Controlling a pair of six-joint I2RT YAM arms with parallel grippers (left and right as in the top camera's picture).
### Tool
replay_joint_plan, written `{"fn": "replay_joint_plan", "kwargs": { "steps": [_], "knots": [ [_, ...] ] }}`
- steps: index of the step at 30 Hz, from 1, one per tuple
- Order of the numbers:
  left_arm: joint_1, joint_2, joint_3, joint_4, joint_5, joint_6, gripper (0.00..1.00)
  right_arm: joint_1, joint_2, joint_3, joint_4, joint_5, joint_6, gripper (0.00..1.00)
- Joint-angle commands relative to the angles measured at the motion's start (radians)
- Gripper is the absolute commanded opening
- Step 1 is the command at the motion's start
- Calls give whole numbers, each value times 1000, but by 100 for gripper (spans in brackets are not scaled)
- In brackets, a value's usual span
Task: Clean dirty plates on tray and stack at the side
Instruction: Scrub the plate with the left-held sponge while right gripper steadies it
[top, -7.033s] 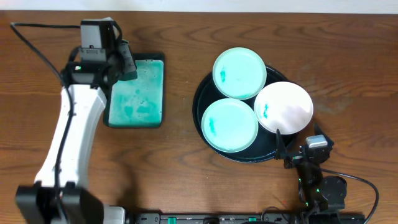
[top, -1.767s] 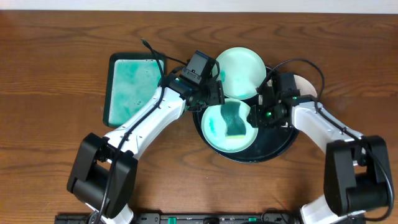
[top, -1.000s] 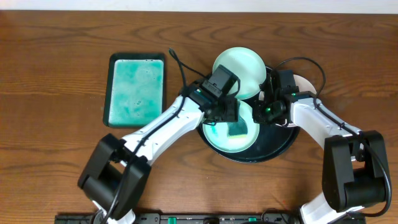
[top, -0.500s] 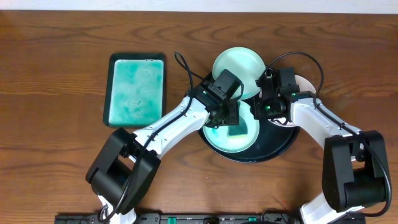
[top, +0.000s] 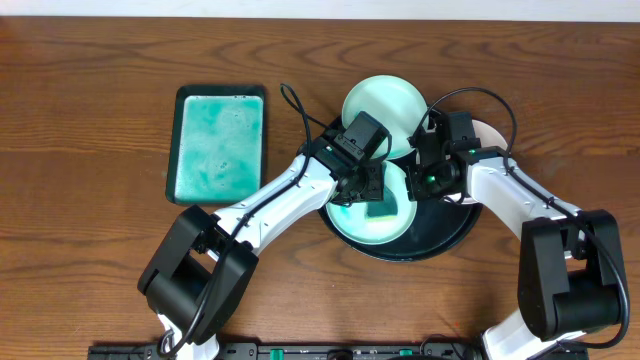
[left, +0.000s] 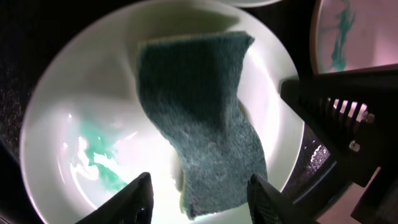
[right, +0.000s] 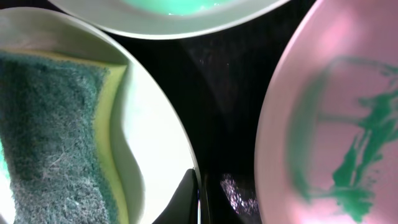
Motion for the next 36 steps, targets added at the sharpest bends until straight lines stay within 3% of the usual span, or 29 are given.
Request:
{"fn": "replay_joint_plan", "kwargs": {
  "steps": [1, 7, 11, 20, 25, 29, 36],
  "knots": [
    [0, 3, -2, -2, -10, -9, 49, 17, 12, 18, 16, 6, 129, 1],
    [0, 3, -2, 9, -19, -11, 44, 51, 12, 18, 9, -12, 357, 1],
    [0, 3, -2, 13, -146, -55, 43, 79, 12, 18, 9, -20, 422, 1],
    [0, 6, -2, 19, -220, -29, 44, 88, 12, 18, 12, 3, 361, 1],
    [0, 14, -2, 60, -219, 150, 54, 87, 12, 18, 6, 3, 294, 1],
    [0, 14, -2, 90, -180, 249, 55, 86, 12, 18, 5, 3, 268, 1],
    [2, 59, -2, 126, -159, 295, 55, 86, 12, 18, 5, 3, 268, 1]
  ]
}}
